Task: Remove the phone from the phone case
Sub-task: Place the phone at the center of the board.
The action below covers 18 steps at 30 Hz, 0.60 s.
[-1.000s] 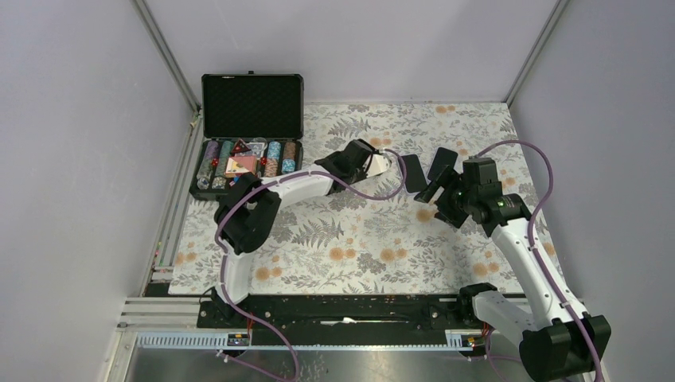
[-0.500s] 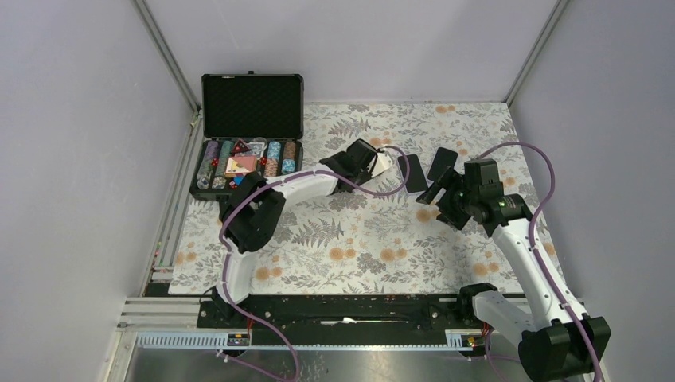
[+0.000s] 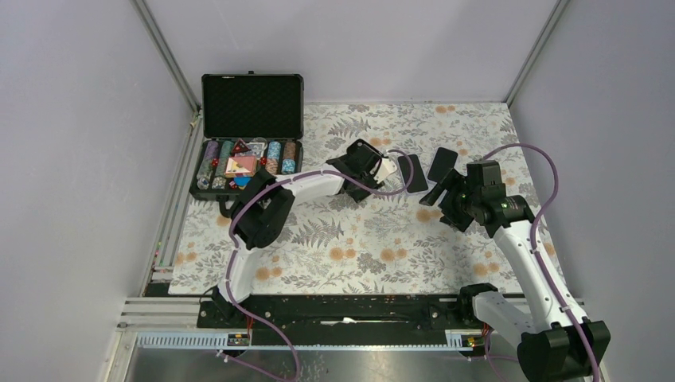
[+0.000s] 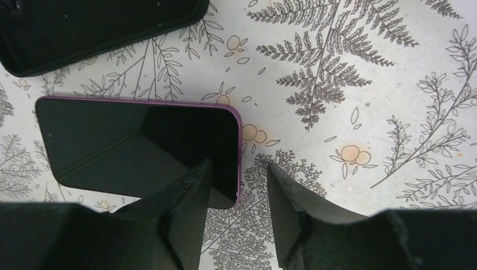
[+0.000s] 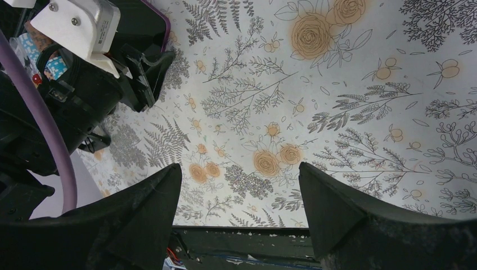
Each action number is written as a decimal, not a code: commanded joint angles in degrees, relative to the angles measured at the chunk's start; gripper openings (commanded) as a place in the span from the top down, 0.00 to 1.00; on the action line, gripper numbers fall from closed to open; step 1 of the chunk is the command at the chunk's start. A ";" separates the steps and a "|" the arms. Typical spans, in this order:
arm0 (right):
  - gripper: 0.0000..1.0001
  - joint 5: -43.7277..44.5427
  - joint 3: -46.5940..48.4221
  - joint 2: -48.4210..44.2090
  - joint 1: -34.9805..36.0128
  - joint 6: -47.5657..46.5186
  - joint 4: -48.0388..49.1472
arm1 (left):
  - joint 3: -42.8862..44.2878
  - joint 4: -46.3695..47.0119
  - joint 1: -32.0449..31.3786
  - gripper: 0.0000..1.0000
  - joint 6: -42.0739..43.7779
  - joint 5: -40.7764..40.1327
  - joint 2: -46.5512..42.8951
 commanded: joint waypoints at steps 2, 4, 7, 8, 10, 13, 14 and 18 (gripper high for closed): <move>0.17 1.88 0.00 -1.43 -0.57 -1.11 -1.31 | 2.12 -1.77 -0.05 0.53 -2.77 4.36 -0.10; 0.17 2.67 -0.15 -1.87 -0.68 -1.26 -1.62 | 2.75 -1.42 0.06 0.52 -3.64 5.37 -1.47; 0.16 3.89 -0.08 -2.15 -0.84 -1.84 -1.95 | 4.16 -0.78 0.21 0.52 -5.08 6.31 -3.93; 0.16 4.16 0.09 -2.11 -0.91 -2.28 -1.92 | 4.64 -0.52 0.35 0.51 -5.55 6.73 -4.87; 0.15 4.73 0.64 -1.87 -1.23 -3.21 -1.90 | 5.15 0.24 0.70 0.51 -6.37 7.69 -7.28; 0.14 6.46 2.22 -0.93 -1.51 -6.33 -2.12 | 3.79 3.68 1.46 0.50 -8.04 9.08 -12.34; 0.14 7.38 2.63 -0.64 -1.68 -7.29 -2.26 | 2.98 5.13 1.76 0.49 -9.00 9.29 -14.29; 0.08 8.55 4.28 2.80 -1.98 -11.74 -1.75 | -1.07 10.33 4.03 0.48 -13.76 10.83 -21.90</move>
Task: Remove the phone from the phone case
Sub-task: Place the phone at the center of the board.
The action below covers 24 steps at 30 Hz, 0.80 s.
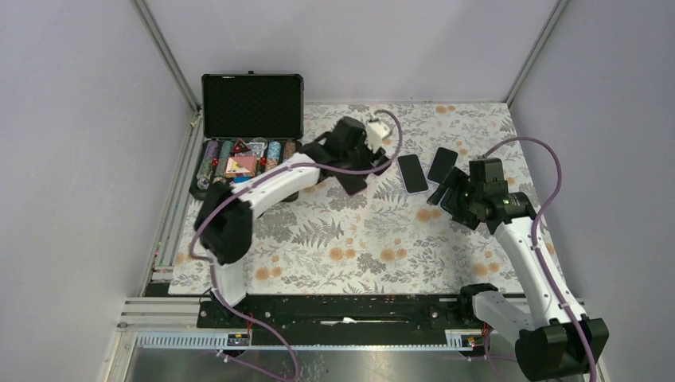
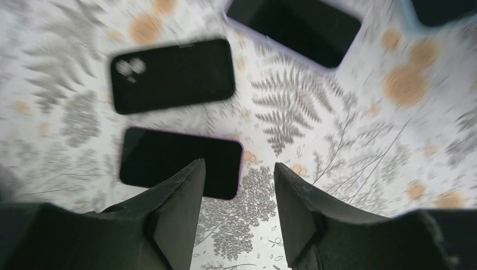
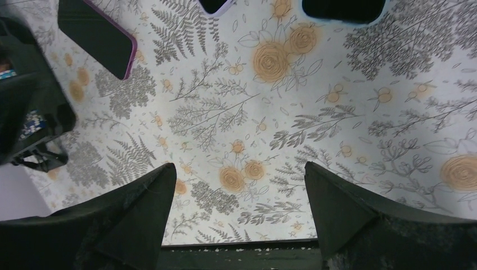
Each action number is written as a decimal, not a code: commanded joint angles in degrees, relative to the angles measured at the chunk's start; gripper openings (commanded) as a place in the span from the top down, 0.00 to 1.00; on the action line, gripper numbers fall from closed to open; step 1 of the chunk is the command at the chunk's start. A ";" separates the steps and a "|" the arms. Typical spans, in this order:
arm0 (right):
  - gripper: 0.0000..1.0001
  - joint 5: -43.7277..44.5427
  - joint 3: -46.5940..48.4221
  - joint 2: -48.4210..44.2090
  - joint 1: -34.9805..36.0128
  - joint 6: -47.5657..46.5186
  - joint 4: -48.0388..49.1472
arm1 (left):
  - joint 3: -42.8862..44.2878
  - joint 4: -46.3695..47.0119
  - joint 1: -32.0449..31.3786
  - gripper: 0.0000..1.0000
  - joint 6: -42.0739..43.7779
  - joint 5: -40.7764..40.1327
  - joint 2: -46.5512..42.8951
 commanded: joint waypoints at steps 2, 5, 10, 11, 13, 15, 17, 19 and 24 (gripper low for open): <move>0.05 3.18 5.12 6.05 -0.69 -7.44 -0.42 | -4.61 11.55 3.45 0.46 -7.57 2.88 -15.47; 0.01 2.19 7.93 11.21 -0.89 -9.12 -0.49 | -7.71 12.40 4.98 0.38 -9.01 2.86 -21.12; 0.00 0.75 9.78 16.05 -0.93 -10.87 3.87 | -12.10 11.18 6.90 0.01 -11.25 0.97 -29.26; 0.02 0.63 10.53 17.80 -0.97 -11.44 3.80 | -12.86 11.00 7.07 0.01 -11.88 0.63 -30.60; 0.03 -0.23 12.43 21.59 -0.89 -13.27 3.11 | -14.57 10.89 7.13 0.01 -12.53 1.00 -33.07; 0.03 -0.82 14.61 25.67 -0.95 -14.75 2.76 | -16.67 11.07 7.12 0.01 -14.23 0.12 -35.64; 0.05 -1.11 18.15 30.58 -0.98 -16.40 1.26 | -19.19 11.63 7.29 0.01 -18.10 -1.53 -37.85; 0.06 -1.35 22.97 36.79 -0.96 -18.63 -2.40 | -22.66 12.61 7.96 0.01 -21.95 -0.18 -39.88; 0.00 -3.02 33.23 47.63 -0.89 -21.09 -4.93 | -25.20 8.40 10.70 0.01 -27.86 2.61 -40.56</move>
